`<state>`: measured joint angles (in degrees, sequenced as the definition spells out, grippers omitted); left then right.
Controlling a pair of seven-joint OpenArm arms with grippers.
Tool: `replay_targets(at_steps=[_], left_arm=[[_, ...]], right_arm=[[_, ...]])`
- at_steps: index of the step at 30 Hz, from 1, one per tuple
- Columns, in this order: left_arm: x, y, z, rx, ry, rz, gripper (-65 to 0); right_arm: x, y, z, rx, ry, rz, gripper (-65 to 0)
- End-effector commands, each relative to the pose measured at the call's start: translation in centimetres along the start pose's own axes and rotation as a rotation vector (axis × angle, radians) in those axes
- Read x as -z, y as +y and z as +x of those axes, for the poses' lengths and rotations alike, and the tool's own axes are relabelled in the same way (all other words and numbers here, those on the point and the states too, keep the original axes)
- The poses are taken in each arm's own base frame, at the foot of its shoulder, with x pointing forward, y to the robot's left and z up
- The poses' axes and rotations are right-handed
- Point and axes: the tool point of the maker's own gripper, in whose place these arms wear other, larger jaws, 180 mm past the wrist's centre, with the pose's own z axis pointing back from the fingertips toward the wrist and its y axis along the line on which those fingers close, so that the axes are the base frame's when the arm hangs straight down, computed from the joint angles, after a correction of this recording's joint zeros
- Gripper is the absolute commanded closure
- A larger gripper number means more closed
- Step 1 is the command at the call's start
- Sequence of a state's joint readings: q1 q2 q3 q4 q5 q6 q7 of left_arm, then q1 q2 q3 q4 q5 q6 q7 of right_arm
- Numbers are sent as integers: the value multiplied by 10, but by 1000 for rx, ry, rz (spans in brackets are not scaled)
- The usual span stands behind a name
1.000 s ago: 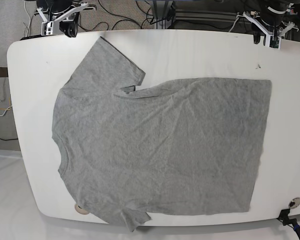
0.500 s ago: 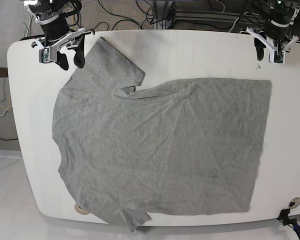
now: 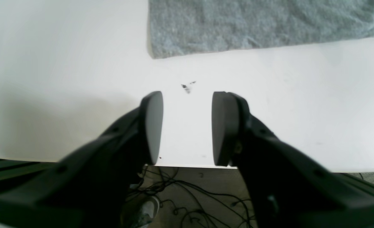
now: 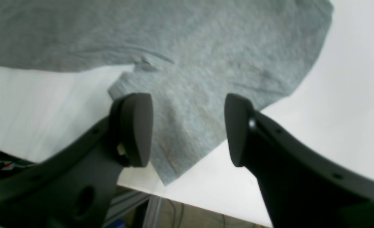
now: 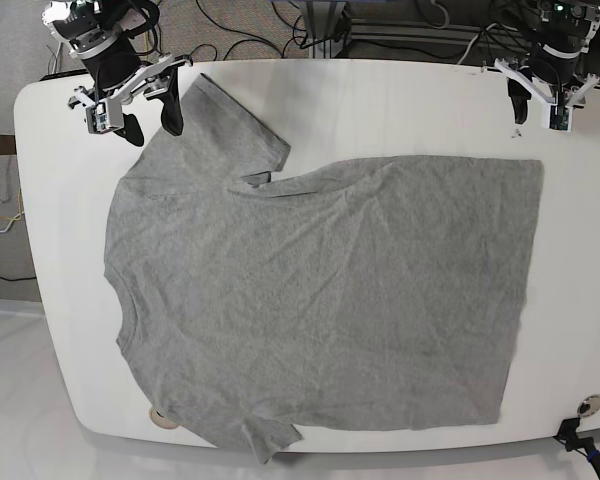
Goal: Fold the T-shirt properly
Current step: 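Grasp the grey t-shirt's sleeve tip with the right gripper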
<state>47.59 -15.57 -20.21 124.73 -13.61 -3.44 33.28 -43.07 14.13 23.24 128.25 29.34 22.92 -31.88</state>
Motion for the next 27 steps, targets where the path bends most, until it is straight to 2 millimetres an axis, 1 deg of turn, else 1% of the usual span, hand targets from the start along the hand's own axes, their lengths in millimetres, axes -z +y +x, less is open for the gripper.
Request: replay_targets(at_steps=[1,7,10,17,22,24,27], left_arm=[[-2,3,6,8,-21,10,-241],[-2,8,2,1,-6,17,-244],[-1,10,1,-8,-4,21,-246],[0,14,3,-15,-10,32,-249],[0,13,5,-20,-19,23,-252],[0,13,6,-19,-21,26,-252],[1,12,8,-22,-27,24,-252]], right_arm=[[1,-5,-1,20,-20,1,-350],[11,-20,-27,84,33,-15,-352],[15,-23,-35,104,48,-16,-352],[22,-25,-46,158,52,-13,-353],[32,-25,-55,208,61,-12,-356],[37,-25,-54,222,54,-11,-356],[45,-21,-53,240,45,4,-359]])
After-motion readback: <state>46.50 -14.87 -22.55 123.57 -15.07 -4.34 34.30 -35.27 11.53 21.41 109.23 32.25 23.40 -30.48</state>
